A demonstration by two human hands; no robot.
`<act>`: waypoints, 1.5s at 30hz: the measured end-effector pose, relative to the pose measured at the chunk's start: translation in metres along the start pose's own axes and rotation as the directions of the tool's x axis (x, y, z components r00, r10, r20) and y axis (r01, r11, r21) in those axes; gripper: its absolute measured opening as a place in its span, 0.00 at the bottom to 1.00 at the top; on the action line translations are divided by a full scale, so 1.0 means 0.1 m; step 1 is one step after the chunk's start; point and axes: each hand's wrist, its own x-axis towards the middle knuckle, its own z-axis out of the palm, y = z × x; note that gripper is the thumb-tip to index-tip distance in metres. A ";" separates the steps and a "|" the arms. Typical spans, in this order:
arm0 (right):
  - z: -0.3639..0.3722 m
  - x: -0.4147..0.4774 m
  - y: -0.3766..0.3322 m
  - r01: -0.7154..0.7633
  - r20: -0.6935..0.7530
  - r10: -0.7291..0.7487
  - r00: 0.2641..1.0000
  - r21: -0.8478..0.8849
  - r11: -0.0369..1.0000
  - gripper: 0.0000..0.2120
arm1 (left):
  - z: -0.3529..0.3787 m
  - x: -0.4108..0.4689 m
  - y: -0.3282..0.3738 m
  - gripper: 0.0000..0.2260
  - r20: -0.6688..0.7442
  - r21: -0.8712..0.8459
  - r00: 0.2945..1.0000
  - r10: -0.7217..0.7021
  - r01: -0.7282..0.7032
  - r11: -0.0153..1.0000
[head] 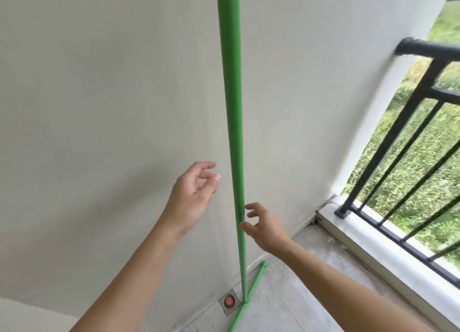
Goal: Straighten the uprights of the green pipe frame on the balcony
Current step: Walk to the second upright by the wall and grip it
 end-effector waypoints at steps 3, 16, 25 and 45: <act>0.17 0.17 -0.06 -0.039 -0.001 0.039 0.999 -0.063 0.997 0.20 | 0.18 0.36 0.10 0.13 0.167 0.047 0.981 0.103 -0.112 0.993; -0.44 0.73 0.29 -0.148 -0.171 0.123 0.978 -0.146 0.978 0.14 | 1.00 1.27 0.37 0.07 0.286 0.020 0.930 0.232 -0.247 0.969; -1.53 1.60 0.72 -0.146 -0.265 0.113 0.958 -0.108 0.983 0.12 | 2.09 2.33 0.80 0.11 0.297 0.049 0.918 0.263 -0.289 0.956; -3.26 2.98 1.54 -0.304 -0.441 0.248 0.863 -0.059 0.951 0.11 | 4.00 3.96 1.35 0.08 0.469 0.029 0.865 0.179 -0.217 0.976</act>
